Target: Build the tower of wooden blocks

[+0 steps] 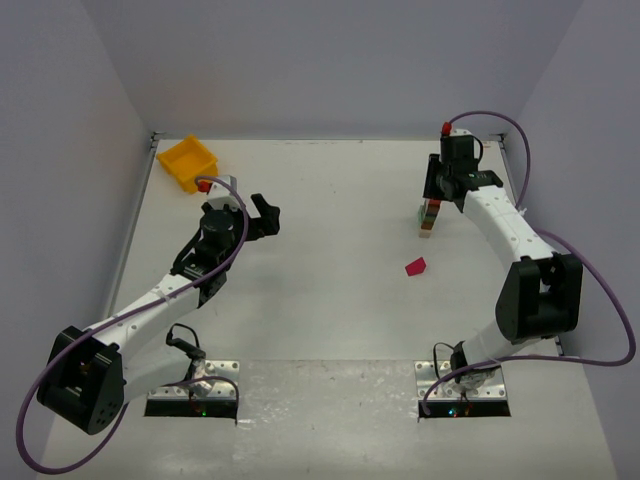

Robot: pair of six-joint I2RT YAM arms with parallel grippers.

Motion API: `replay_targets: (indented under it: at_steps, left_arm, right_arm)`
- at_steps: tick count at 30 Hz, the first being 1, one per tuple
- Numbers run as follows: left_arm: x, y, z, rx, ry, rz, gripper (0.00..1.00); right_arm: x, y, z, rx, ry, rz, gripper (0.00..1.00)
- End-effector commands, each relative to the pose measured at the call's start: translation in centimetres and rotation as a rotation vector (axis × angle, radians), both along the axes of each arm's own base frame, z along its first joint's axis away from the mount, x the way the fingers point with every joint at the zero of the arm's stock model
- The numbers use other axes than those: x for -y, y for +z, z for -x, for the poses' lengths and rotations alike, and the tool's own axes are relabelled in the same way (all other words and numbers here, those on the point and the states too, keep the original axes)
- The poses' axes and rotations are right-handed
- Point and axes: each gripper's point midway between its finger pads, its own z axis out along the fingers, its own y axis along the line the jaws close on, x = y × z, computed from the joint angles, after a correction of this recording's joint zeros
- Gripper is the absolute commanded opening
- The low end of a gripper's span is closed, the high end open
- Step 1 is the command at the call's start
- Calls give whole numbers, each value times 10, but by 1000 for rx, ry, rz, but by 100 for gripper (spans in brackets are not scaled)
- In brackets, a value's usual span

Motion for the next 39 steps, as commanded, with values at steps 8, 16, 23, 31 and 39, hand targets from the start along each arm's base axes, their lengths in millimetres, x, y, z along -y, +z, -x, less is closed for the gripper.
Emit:
replay_targets:
  at_steps: [8,16,23,31,39]
  left_arm:
    - [3,23,-7,71,-6,30,100]
    - [4,24,-7,73,-6,34,100]
    - [3,24,-6,71,-6,34,100]
    - [2,27,-3,77,-3,41,100]
    - [2,29,-1,82,-8,48,100]
  right_arm:
    - [8,29,-10,95,-28,12,61]
    - [4,70,3,189,-2,-13,99]
    - [1,84,49,237,-24,-91,99]
    - [-9,32,123,174,-50,-229,99]
    - [-33,-48,164,36,46,-326,99]
